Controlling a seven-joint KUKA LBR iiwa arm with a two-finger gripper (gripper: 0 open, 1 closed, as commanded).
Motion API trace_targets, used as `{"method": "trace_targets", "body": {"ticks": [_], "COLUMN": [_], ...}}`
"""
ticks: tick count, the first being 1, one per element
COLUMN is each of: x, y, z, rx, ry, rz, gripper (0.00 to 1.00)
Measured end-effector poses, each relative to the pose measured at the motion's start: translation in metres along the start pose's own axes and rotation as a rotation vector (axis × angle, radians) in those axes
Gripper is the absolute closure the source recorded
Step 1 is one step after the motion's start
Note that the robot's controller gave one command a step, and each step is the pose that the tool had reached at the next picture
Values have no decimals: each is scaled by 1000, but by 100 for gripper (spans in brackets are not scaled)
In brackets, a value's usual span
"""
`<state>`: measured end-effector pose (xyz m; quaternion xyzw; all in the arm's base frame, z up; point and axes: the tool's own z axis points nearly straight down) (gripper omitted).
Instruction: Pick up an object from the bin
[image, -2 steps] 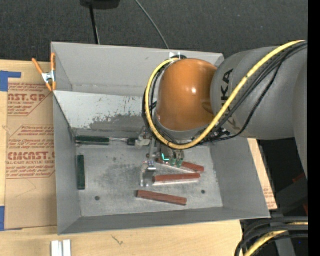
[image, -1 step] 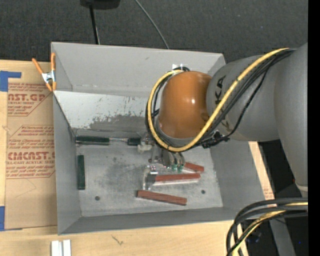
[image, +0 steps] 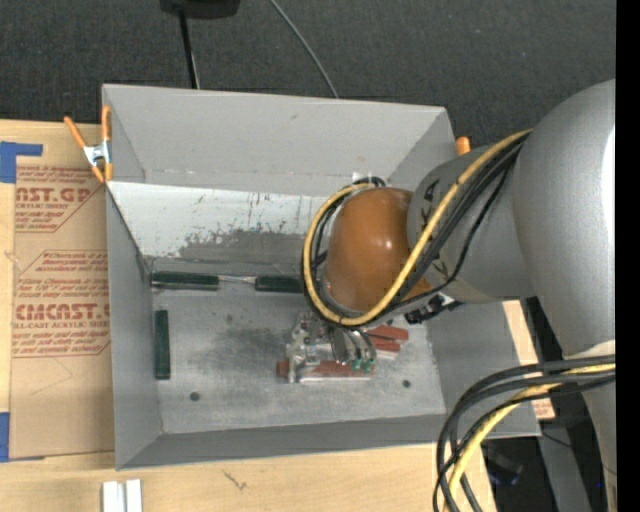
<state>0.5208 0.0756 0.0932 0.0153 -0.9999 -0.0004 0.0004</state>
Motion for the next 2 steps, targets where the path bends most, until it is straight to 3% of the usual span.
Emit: {"method": "trace_targets", "body": {"ticks": [1,2], "x": [0,3], "y": [0,0], "z": [0,-124], "rx": [0,0], "ry": [0,-2], "rz": [0,30], "gripper": [100,100]}}
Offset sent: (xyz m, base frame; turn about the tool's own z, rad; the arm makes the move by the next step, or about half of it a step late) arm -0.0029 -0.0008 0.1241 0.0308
